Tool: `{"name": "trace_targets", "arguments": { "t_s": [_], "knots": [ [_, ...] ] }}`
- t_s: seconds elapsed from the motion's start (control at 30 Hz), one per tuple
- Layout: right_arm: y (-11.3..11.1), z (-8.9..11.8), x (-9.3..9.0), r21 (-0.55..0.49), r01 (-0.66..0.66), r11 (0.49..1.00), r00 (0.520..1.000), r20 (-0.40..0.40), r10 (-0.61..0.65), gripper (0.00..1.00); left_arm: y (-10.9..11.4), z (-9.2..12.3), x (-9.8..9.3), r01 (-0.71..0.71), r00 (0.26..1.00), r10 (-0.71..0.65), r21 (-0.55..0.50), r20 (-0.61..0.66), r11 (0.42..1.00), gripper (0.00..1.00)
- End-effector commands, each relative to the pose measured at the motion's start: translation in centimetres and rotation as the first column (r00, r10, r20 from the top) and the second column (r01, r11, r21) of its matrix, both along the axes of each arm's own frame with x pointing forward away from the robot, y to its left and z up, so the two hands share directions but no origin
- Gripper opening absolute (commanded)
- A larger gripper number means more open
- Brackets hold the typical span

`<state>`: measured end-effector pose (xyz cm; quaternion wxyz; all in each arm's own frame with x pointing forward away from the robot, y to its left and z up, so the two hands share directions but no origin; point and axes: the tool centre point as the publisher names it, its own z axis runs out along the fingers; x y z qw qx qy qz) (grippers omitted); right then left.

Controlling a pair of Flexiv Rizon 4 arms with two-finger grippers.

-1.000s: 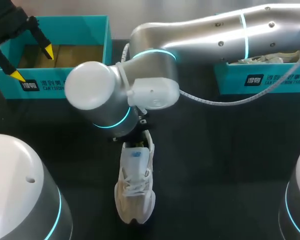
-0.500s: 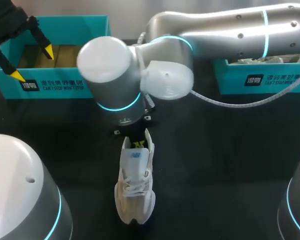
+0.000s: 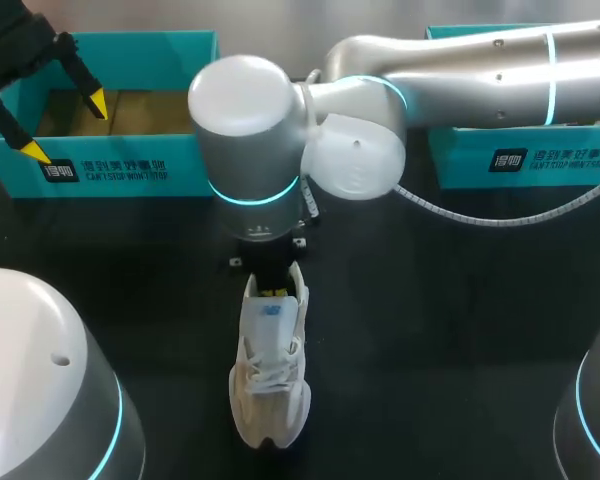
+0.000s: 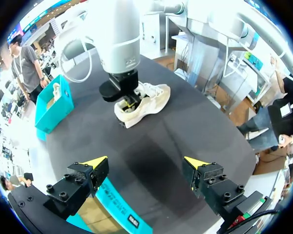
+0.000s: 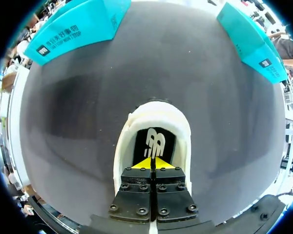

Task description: Take the shoe out of the shoebox, open the shoe tongue, remove and reinsert the insole, then place the shoe into the shoebox

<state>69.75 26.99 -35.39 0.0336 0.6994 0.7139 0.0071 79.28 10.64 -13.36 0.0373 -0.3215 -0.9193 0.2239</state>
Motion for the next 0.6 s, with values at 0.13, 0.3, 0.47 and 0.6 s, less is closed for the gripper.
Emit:
{"name": "trace_targets", "arguments": {
  "t_s": [0.13,0.3,0.47,0.6],
  "knots": [
    [1.0,-0.4,-1.1,0.003,0.313,0.950,0.950,-0.004,-0.313,0.31,0.0,0.0,0.2,0.002,1.000,-0.002,0.003,-0.002,1.000,1.00],
    [1.2,-0.2,-1.5,-0.004,0.310,0.951,0.950,-0.017,-0.310,0.55,0.0,0.0,0.2,0.002,1.000,-0.002,0.003,-0.002,1.000,1.00],
    [1.0,-0.2,-2.0,-0.013,0.314,0.949,0.949,-0.038,-0.314,1.00,0.0,0.0,0.2,0.002,1.000,-0.002,0.003,-0.002,1.000,1.00],
    [1.0,-0.1,-2.3,-0.016,0.311,0.950,0.949,-0.042,-0.312,1.00,0.0,0.0,0.2,0.002,1.000,-0.002,0.003,-0.002,1.000,1.00]
  ]
}}
